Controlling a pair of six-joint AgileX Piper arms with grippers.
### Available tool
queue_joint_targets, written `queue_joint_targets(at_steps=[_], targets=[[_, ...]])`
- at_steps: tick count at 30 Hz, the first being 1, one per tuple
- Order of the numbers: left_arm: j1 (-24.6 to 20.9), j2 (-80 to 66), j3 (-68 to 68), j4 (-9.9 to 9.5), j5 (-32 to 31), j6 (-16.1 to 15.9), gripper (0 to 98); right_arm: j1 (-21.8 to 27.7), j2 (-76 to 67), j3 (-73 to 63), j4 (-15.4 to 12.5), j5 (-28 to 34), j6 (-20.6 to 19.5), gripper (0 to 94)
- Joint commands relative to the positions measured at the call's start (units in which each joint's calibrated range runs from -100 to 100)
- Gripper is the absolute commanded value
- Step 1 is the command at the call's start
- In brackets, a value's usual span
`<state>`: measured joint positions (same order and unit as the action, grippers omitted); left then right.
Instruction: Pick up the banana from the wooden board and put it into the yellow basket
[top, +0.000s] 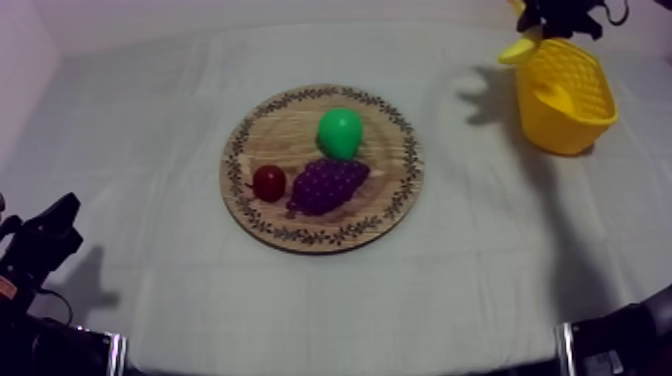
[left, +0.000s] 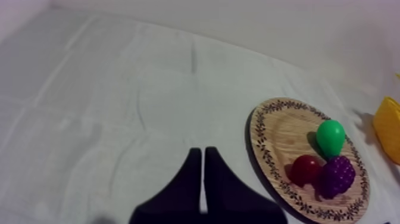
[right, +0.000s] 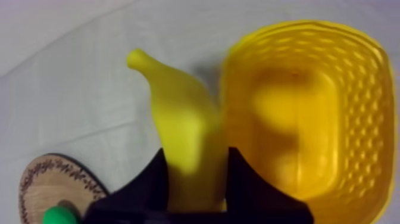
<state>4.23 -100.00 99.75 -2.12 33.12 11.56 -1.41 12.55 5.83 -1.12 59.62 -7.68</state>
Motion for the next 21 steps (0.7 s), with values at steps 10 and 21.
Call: queue_joint_targets(at_steps=[10, 21], targets=[[0.0, 0.0, 0.0, 0.00, -0.1, 0.0, 0.1, 7.1, 4.3, -0.6, 0.1, -1.7, 2.5, 9.5], [0.0, 0.0, 0.0, 0.00, -0.1, 0.0, 0.1, 9.0, 9.6, -2.5, 0.9, -2.6, 3.0, 19.4]])
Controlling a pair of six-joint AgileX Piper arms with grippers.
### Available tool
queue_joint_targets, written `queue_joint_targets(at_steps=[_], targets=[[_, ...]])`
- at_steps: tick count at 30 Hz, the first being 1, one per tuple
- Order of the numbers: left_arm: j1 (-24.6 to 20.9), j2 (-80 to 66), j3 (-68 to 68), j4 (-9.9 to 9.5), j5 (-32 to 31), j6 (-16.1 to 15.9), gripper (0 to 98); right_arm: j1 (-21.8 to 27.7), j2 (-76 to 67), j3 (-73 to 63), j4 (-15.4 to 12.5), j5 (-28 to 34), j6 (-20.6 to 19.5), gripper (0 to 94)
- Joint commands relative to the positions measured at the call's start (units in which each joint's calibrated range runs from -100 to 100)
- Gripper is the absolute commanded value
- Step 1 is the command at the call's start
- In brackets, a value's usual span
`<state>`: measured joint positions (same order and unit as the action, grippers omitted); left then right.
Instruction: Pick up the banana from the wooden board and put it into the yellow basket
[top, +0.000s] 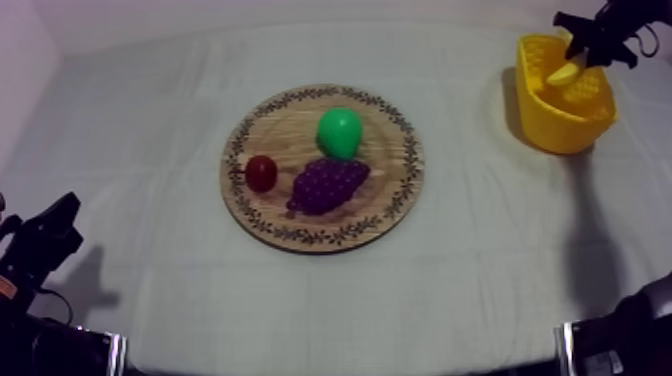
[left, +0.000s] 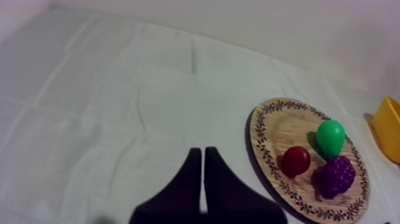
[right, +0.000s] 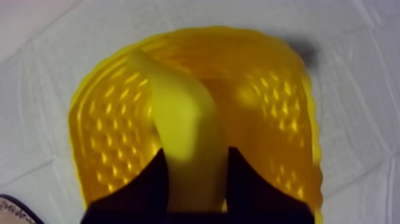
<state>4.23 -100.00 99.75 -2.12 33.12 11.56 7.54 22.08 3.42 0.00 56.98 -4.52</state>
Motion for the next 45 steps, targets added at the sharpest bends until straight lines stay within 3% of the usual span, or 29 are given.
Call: queue_joint_targets(at_steps=[1, 8, 15, 35, 45], targets=[[0.0, 0.0, 0.0, 0.00, -0.1, 0.0, 0.1, 0.1, 0.2, 0.1, -0.1, 0.0, -0.1, 23.7], [0.0, 0.0, 0.0, 0.00, -0.1, 0.0, 0.1, 0.4, -1.7, 2.0, -0.5, -0.3, 0.6, 46.6], [0.0, 0.0, 0.0, 0.00, -0.1, 0.0, 0.1, 0.7, -8.2, 6.1, -1.0, -0.2, 1.7, 52.7], [0.0, 0.0, 0.0, 0.00, -0.1, 0.0, 0.1, -5.9, -53.4, 36.9, -1.1, -2.4, 4.5, 34.1], [0.0, 0.0, 0.0, 0.00, -0.1, 0.0, 0.1, -9.4, -73.6, 57.1, -0.7, -8.5, 5.1, 15.2]])
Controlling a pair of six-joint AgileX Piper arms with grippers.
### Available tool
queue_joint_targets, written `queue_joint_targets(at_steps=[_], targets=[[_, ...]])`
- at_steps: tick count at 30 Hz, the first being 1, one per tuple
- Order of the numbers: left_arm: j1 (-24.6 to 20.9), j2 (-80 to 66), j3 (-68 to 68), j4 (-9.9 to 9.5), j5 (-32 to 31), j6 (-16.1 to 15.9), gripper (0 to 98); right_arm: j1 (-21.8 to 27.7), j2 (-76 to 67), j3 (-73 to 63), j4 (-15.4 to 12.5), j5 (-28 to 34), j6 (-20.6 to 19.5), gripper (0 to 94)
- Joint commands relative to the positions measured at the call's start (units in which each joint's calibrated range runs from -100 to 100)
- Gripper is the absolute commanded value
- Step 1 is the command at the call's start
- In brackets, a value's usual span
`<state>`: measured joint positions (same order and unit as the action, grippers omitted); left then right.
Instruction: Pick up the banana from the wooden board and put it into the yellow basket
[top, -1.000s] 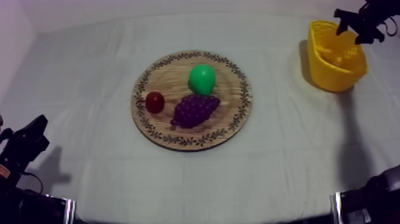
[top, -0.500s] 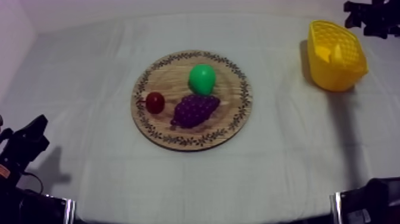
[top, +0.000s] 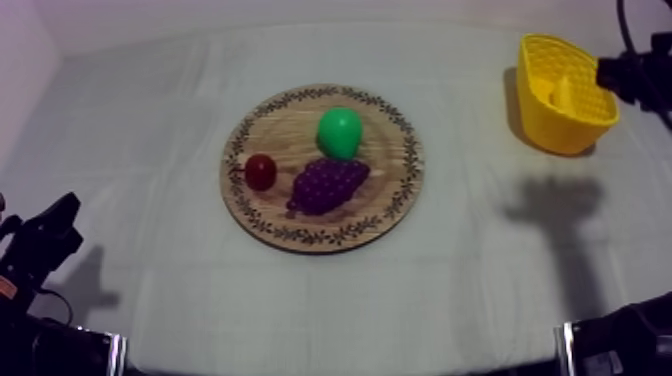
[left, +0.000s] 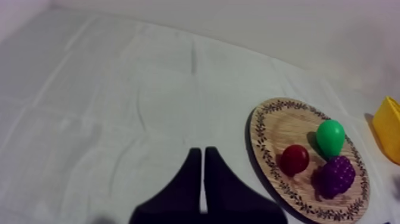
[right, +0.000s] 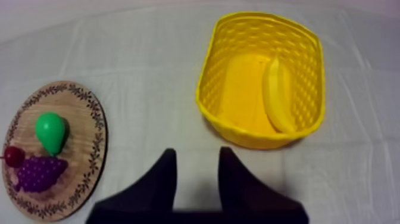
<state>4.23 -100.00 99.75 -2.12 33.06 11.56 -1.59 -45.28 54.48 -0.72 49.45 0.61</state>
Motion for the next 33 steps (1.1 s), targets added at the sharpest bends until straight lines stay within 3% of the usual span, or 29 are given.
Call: queue_joint_targets(at_steps=[1, 10, 20, 33], targets=[[0.0, 0.0, 0.0, 0.00, 0.0, 0.0, 0.1, -0.5, -8.4, 8.3, 0.1, -1.7, 0.0, 13.0], [0.0, 0.0, 0.0, 0.00, 0.0, 0.0, 0.1, -2.1, -24.5, 27.8, 3.0, -8.6, -0.5, 1.4], [0.0, 0.0, 0.0, 0.00, 0.0, 0.0, 0.1, 0.8, -35.6, 42.3, -0.9, -11.3, 3.9, 0.4], [0.0, 0.0, 0.0, 0.00, 0.0, 0.0, 0.1, 4.6, -45.1, 44.1, -0.7, -8.1, -2.9, 0.4]])
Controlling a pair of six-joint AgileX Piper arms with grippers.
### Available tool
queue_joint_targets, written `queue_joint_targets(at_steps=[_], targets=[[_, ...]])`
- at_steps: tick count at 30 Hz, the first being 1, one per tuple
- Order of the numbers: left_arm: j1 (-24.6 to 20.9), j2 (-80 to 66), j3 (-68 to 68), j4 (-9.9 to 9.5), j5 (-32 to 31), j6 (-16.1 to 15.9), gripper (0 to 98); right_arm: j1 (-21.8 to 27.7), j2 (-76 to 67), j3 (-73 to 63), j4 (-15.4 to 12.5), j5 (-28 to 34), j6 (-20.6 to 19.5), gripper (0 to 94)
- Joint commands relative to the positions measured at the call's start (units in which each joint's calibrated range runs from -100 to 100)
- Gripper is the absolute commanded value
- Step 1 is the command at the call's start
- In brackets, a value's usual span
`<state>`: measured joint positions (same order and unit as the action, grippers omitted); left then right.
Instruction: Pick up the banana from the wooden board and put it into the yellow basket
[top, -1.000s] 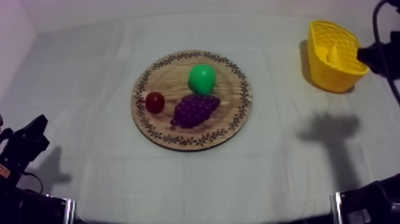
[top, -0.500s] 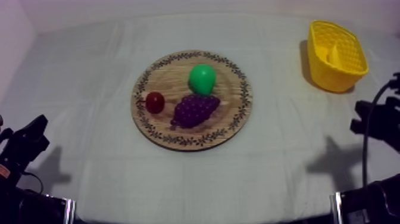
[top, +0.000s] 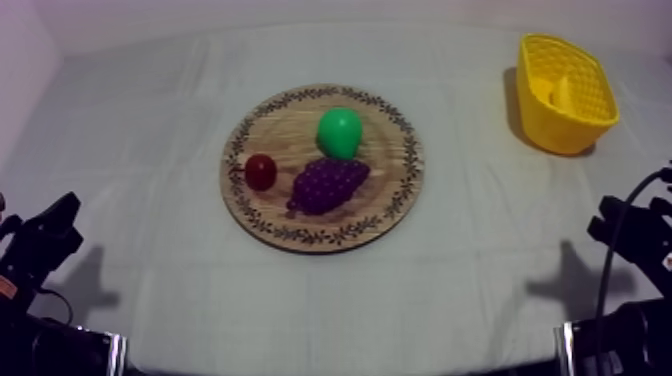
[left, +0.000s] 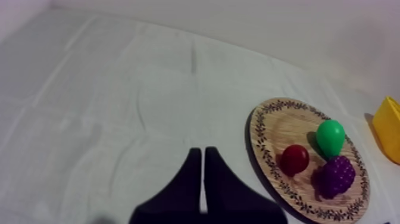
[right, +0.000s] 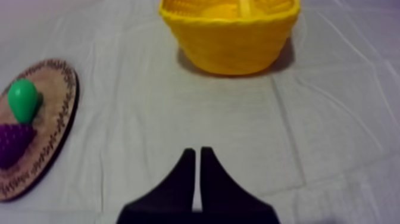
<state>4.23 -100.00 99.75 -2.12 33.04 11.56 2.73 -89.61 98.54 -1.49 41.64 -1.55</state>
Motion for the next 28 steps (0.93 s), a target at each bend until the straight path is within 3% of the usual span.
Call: queue_joint_targets(at_steps=[1, 10, 20, 28], targets=[[0.0, 0.0, 0.0, 0.00, 0.0, 0.0, 0.1, 0.4, -1.5, 0.1, 0.0, -0.4, -0.8, 0.5], [0.0, 0.0, 0.0, 0.00, 0.0, 0.0, 0.1, 1.1, -5.8, 0.4, 0.0, -0.8, 0.6, 0.5], [0.0, 0.0, 0.0, 0.00, 0.0, 0.0, 0.1, 1.4, -6.1, 1.1, 0.0, -3.6, 12.5, 0.5], [0.0, 0.0, 0.0, 0.00, 0.0, 0.0, 0.1, 1.4, -6.1, 1.1, -0.1, -3.7, 12.9, 0.5]])
